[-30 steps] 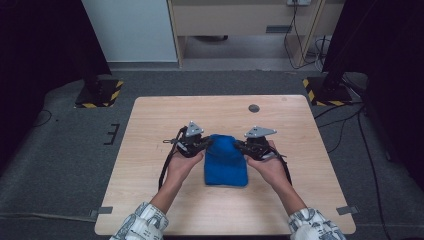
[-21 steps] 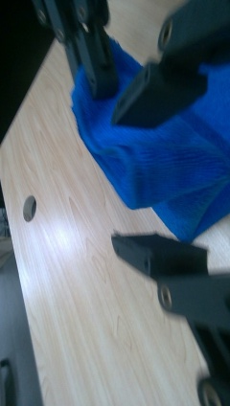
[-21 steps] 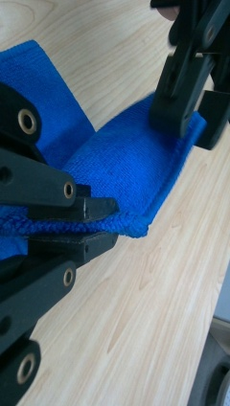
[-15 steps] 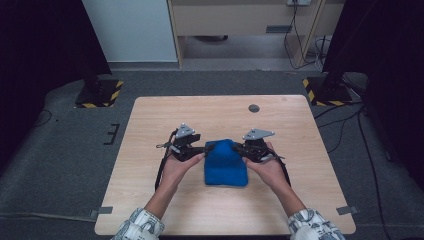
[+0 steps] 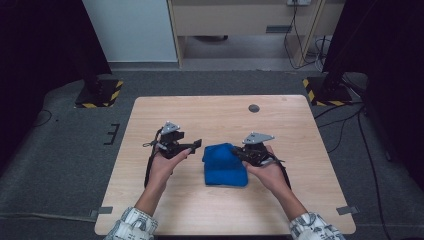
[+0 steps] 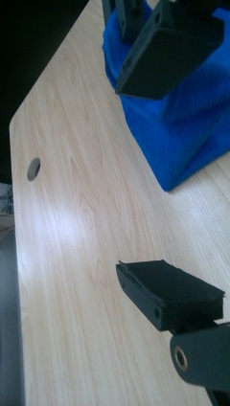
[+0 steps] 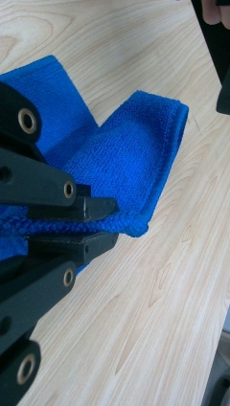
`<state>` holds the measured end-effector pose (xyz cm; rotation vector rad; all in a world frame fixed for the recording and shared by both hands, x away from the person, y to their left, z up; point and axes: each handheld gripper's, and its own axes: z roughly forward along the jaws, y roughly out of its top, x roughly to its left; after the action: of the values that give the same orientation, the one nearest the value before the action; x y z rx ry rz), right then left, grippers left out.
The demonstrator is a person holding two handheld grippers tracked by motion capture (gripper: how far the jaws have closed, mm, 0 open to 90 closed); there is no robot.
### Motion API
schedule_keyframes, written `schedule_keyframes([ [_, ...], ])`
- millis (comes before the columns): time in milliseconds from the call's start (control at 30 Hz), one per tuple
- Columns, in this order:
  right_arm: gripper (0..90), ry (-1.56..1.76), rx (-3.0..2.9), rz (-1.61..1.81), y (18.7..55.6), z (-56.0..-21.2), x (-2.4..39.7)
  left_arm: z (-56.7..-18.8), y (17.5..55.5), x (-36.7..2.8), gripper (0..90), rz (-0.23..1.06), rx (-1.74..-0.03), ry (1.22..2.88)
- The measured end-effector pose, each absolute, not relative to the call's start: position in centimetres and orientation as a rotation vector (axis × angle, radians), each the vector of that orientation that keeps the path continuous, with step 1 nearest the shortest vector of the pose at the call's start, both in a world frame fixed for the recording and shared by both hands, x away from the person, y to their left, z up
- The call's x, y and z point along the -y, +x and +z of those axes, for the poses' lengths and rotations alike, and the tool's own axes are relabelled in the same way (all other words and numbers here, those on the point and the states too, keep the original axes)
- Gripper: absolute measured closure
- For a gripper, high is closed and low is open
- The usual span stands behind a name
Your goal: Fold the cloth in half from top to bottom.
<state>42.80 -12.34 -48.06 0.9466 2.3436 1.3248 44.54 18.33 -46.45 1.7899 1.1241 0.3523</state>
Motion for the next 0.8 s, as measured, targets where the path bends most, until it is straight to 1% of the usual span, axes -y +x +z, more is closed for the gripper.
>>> schedule_keyframes([
  [167, 83.6, 0.925, -2.359, 1.333, 42.2, -49.0, 12.6, -47.2, 44.8, -18.5, 12.7, 0.356, -1.144, 1.817],
  [267, 83.4, 0.928, -2.36, 1.335, 42.1, -49.1, 12.8, -47.5, 44.8, -18.7, 12.7, 0.384, -1.152, 1.828],
  [500, 81.9, 0.915, -2.382, 1.342, 41.2, -49.7, 12.8, -48.4, 44.6, -18.8, 11.3, 0.387, -1.174, 1.854],
  [800, 77.4, 0.915, -2.399, 1.344, 40.2, -50.2, 13.4, -48.9, 44.6, -19.3, 10.3, 0.415, -1.196, 1.867],
])
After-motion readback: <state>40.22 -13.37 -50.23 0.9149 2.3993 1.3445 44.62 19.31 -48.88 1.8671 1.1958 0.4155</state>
